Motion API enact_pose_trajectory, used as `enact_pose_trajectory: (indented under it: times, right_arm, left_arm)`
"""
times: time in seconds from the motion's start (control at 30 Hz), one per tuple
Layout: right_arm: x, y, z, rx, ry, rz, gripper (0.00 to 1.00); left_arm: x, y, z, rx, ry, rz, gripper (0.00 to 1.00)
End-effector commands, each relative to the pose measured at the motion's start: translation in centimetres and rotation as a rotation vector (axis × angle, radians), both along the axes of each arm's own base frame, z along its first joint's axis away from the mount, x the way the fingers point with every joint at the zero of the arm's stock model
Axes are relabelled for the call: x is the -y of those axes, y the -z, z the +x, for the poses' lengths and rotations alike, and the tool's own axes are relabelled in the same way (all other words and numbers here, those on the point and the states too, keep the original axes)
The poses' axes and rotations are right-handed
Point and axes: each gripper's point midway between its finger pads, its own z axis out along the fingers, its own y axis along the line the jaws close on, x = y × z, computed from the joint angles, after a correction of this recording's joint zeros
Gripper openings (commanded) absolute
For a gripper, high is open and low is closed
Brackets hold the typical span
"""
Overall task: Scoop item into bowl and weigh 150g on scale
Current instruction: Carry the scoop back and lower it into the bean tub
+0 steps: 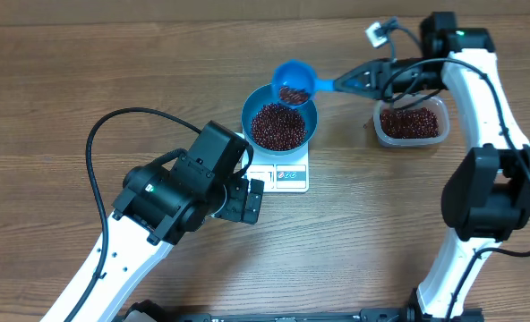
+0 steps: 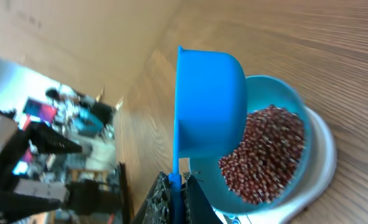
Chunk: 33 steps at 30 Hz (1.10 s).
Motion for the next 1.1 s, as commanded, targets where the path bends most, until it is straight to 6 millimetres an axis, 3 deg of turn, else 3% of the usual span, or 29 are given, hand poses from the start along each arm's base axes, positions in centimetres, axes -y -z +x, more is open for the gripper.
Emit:
enact_pose_trajectory:
  times: [0.0, 0.17, 0.3, 0.47, 0.7, 0.97, 1.07]
  right_arm:
    - [3.0, -4.2, -0.3, 0.026, 0.088, 0.043, 0.04]
    - [7.3, -6.3, -1.5, 0.055, 0.202, -0.045, 0.04]
    - [12.1, -7.5, -2.5, 0.054, 0.341, -0.129, 0.04]
    - [17.9, -5.9, -3.0, -0.026, 0.491, -0.214, 0.04]
    - [23.4, -2.3, -3.7, -0.196, 0.676, -0.448, 0.04]
    - [24.6, 0.9, -4.4, -0.357, 0.774, -0.754, 0.04]
    - [23.4, 1.5, -4.2, -0.356, 0.754, -0.849, 0.04]
  left_arm:
    - [0.1, -0.2, -0.1, 0.004, -0.002, -0.007, 1.0]
    - [0.1, -0.2, -0.1, 0.004, -0.002, -0.007, 1.0]
    - [0.1, -0.2, -0.1, 0.004, -0.002, -0.007, 0.99]
    - [0.1, -0.2, -0.1, 0.004, -0.002, -0.007, 0.99]
    - [0.1, -0.2, -0.1, 0.004, -0.002, -0.007, 1.0]
    - [0.1, -0.2, -0.1, 0.004, -0.002, -0.007, 1.0]
    - [0.1, -0.2, -0.1, 0.004, -0.002, -0.007, 0.99]
